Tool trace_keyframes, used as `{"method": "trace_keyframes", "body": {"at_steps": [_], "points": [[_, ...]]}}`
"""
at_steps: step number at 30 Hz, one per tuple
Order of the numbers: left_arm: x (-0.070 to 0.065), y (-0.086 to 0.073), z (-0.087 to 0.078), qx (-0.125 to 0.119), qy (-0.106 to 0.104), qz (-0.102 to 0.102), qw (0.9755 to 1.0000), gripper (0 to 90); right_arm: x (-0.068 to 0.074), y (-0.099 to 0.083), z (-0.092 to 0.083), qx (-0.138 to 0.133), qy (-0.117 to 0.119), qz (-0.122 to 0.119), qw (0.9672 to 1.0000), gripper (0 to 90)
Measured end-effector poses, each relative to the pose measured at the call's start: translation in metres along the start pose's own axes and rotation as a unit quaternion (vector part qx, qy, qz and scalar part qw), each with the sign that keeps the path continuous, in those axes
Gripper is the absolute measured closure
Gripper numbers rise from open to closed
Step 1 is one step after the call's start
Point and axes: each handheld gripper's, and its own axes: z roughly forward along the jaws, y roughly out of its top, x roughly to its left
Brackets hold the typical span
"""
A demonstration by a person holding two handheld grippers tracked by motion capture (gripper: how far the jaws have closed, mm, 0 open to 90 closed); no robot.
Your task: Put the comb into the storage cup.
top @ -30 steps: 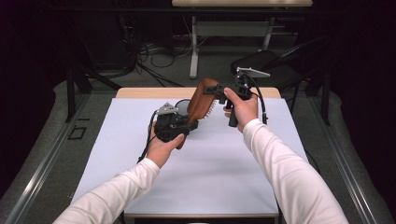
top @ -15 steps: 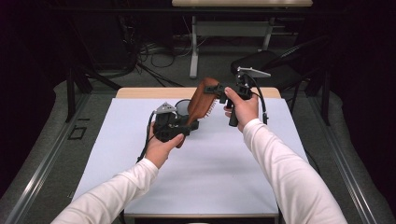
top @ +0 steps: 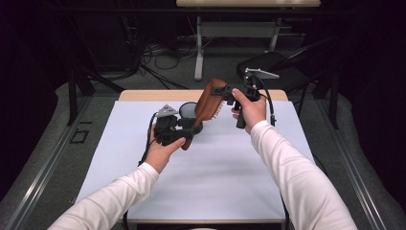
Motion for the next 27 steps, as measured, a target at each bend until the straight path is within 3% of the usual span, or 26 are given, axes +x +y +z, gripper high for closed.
{"method": "trace_keyframes", "body": {"at_steps": [8, 14, 23, 27], "points": [[0.005, 0.002, -0.006, -0.014, 0.001, -0.006, 0.9999, 33.4, 0.001, 0.006, -0.005, -0.004, -0.007, -0.005, 1.0, 52.4], [0.007, 0.003, -0.011, -0.019, 0.0, 0.012, 0.9997, 32.7, 0.002, 0.01, -0.011, -0.012, -0.014, -0.008, 0.9998, 52.4], [0.005, 0.006, -0.018, 0.004, -0.006, 0.023, 0.9997, 29.3, 0.0, 0.014, -0.015, -0.015, -0.028, -0.013, 0.9994, 52.4], [0.008, 0.006, -0.021, 0.008, -0.007, 0.016, 0.9998, 22.9, -0.002, 0.017, -0.015, -0.023, -0.025, -0.007, 0.9994, 52.4]]}}
